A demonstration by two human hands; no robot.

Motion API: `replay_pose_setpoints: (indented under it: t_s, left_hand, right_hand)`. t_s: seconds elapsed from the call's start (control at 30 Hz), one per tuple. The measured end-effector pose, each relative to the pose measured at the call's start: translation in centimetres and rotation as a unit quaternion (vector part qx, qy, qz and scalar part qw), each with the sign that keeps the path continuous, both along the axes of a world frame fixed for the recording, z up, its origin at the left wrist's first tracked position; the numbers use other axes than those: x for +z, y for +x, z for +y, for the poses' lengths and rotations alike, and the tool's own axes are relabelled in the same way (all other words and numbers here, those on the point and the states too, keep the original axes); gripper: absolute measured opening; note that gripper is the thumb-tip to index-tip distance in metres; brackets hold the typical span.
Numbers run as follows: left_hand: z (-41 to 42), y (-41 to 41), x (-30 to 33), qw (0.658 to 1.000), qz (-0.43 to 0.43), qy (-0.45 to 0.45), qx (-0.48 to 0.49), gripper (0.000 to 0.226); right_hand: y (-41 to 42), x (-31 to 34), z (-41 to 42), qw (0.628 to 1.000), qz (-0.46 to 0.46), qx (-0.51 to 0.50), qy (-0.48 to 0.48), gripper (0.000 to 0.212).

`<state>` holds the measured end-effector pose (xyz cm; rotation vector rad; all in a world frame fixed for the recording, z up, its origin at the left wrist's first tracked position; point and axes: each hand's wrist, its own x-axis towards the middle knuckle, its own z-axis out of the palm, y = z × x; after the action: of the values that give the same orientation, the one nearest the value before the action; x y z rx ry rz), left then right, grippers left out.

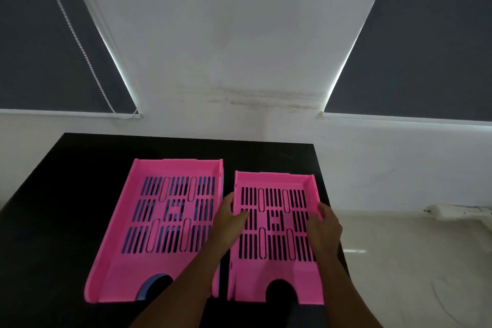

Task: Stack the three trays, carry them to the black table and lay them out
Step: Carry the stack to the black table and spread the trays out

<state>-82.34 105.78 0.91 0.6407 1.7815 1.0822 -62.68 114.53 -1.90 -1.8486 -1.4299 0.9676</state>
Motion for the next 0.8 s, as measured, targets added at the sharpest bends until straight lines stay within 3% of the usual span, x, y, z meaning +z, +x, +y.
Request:
replay_pose_setpoints:
  t_s: [0.17, 0.33, 0.57, 0.63, 0.7, 0.8]
  left_hand:
    - [-1.6, -2.7, 2.0, 0.999, 0.024, 0.047, 0.006, 0.056]
    - [-5.0, -7.8, 2.8, 0.987, 0.106, 0.097, 0.075, 0.046]
    - [-11.8, -16.5, 1.5, 0.95, 0.224, 0.064, 0.207, 0.042]
    - [-13.2, -18.6, 0.8, 0.951, 0.211, 0.013, 0.226, 0.047]
    - [-14.1, -20.2, 0.1, 0.967, 0.143, -0.043, 0.207, 0.054]
    - [-15.1, -21.3, -0.4, 0.985, 0.105, -0.069, 0.121, 0.033]
  right_hand:
    - [-5.4, 0.8, -0.8, 0.999, 0.025, 0.044, 0.005, 0.035]
    - [-11.5, 1.4, -3.9, 0.99, 0.055, 0.127, 0.014, 0.038]
    - [-17.2, 0.8, -8.6, 0.972, 0.095, 0.213, -0.021, 0.039]
    - [-17.9, 0.3, -9.4, 0.97, 0.071, 0.232, -0.023, 0.036]
    - [-18.5, -0.1, -9.8, 0.973, 0.048, 0.224, -0.024, 0.04]
    - [-19.2, -0.4, -10.0, 0.979, -0.005, 0.204, -0.011, 0.043]
